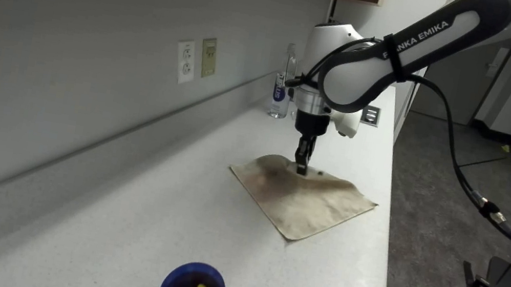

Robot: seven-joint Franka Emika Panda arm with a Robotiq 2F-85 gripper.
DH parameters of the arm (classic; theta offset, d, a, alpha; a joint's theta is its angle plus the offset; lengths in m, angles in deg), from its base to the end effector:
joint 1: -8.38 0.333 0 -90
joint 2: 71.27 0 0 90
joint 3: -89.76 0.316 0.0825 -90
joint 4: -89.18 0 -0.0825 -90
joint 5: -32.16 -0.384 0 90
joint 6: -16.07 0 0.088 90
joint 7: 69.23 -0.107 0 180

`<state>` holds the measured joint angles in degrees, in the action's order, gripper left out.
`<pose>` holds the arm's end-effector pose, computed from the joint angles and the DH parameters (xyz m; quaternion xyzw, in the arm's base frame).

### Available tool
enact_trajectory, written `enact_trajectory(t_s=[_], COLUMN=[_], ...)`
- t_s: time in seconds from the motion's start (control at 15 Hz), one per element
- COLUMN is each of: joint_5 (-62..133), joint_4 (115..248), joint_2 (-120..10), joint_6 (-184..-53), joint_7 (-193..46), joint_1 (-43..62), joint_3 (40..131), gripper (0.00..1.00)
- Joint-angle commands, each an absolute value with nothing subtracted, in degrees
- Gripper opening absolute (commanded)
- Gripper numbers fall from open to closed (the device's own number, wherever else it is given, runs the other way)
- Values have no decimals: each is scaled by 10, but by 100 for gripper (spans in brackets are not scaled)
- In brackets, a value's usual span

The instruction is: Fold the white cloth on the table

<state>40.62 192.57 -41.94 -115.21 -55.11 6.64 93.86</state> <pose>0.6500 0.0201 0.2598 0.9815 0.1876 -0.0151 0.0360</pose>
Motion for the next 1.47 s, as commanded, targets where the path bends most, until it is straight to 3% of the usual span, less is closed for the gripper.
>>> enact_trajectory(t_s=[0.0,1.4], joint_5=[398,410], joint_4=[1938,2037], joint_2=[-435,-479], joint_6=[-1132,-1139], joint_7=[-519,-455], joint_1=[76,107], joint_3=[949,979], gripper=[1,1])
